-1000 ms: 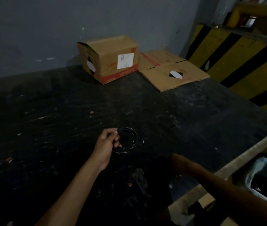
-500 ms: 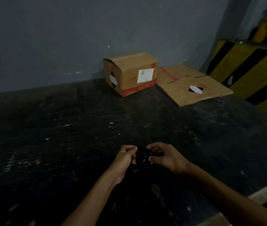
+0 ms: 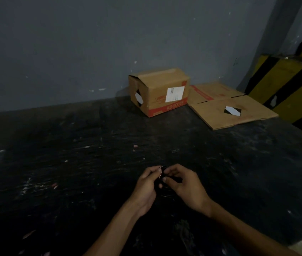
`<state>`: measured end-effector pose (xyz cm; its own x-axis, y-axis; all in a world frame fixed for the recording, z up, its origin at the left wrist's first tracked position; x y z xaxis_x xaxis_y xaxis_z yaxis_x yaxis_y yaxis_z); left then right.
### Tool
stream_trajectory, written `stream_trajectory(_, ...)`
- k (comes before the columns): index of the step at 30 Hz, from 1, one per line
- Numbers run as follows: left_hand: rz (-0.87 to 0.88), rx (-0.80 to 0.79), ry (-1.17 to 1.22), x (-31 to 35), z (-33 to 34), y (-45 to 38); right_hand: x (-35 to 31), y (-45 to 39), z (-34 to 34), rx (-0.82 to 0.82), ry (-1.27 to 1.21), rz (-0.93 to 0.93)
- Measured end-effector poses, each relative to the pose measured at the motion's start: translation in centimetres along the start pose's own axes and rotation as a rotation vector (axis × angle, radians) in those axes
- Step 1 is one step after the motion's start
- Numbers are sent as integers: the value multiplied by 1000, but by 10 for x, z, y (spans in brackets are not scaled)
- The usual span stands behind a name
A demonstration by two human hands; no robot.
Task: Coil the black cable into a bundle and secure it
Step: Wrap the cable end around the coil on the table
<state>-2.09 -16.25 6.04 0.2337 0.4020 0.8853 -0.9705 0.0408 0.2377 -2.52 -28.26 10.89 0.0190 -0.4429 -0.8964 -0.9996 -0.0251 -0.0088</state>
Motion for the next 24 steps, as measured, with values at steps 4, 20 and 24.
stream_trajectory(4,11,-16,68,4,3,5,-3,2,-1,38,43,-32)
stream_trajectory(20,-125,20,123,4,6,10,-31,10,16,-154,191,-262)
stream_trajectory(24,-90,35,50,15,-9,2,-45,19,19,-213,114,-347)
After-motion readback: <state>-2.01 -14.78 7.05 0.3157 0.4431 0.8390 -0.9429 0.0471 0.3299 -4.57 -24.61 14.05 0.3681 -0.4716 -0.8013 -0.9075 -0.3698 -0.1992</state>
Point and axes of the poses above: each hand's wrist, its own y-axis away from the middle knuckle, its own z-axis out of the palm, x = y × z, the point moved 10 cm from there along -y, towards the middle knuckle, and after that the axes turned 7 degrees about z, right-handed, at the moved point
